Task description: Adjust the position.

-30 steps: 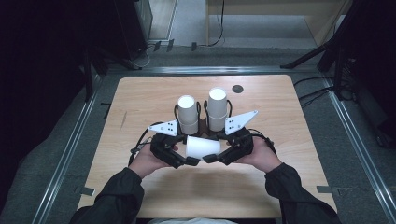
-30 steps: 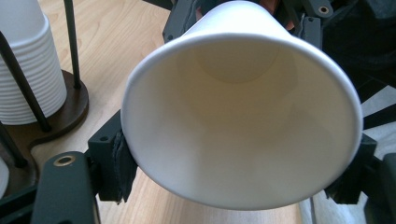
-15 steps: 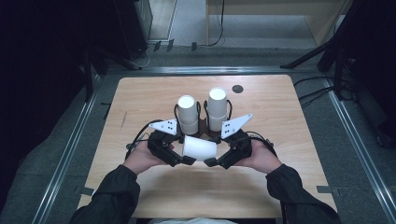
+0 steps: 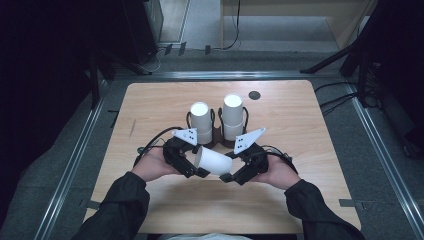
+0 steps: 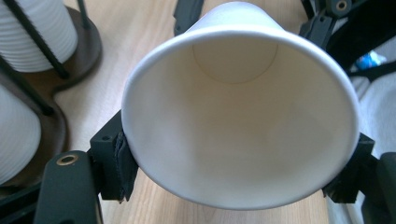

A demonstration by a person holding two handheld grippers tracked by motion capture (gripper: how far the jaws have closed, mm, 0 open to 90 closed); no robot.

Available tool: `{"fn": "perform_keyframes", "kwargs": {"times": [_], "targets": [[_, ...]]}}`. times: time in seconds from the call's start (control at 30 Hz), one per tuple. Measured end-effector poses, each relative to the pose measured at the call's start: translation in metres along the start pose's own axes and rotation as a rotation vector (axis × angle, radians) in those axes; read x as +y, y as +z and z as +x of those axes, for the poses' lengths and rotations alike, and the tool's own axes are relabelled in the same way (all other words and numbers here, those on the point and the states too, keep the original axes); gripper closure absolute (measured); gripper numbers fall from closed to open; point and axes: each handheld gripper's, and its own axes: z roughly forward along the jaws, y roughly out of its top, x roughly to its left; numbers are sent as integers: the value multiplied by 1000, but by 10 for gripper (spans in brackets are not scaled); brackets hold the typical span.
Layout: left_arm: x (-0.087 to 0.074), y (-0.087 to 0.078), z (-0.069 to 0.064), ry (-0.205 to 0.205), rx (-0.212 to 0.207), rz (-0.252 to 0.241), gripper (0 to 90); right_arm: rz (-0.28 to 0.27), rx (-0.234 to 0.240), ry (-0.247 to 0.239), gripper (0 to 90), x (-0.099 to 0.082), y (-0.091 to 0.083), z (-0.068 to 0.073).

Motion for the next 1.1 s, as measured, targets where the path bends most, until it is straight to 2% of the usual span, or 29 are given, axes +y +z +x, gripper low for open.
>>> {"fn": "perform_keyframes", "kwargs": {"times": [0.17,0.23,0.6,0.73,1.1], "targets": [[5,10,0,19,-11,71,220,20,-11,6,240,-4,2,0],[6,13,0,19,-22,89,219,21,-13,8,240,-6,2,0],[14,31,-3,65,-18,180,218,73,-22,3,245,-11,11,5],[15,34,-5,76,-17,194,218,102,-33,-8,248,-11,16,6],[16,36,-6,77,-15,201,213,109,-20,-32,322,-9,20,8]]}}
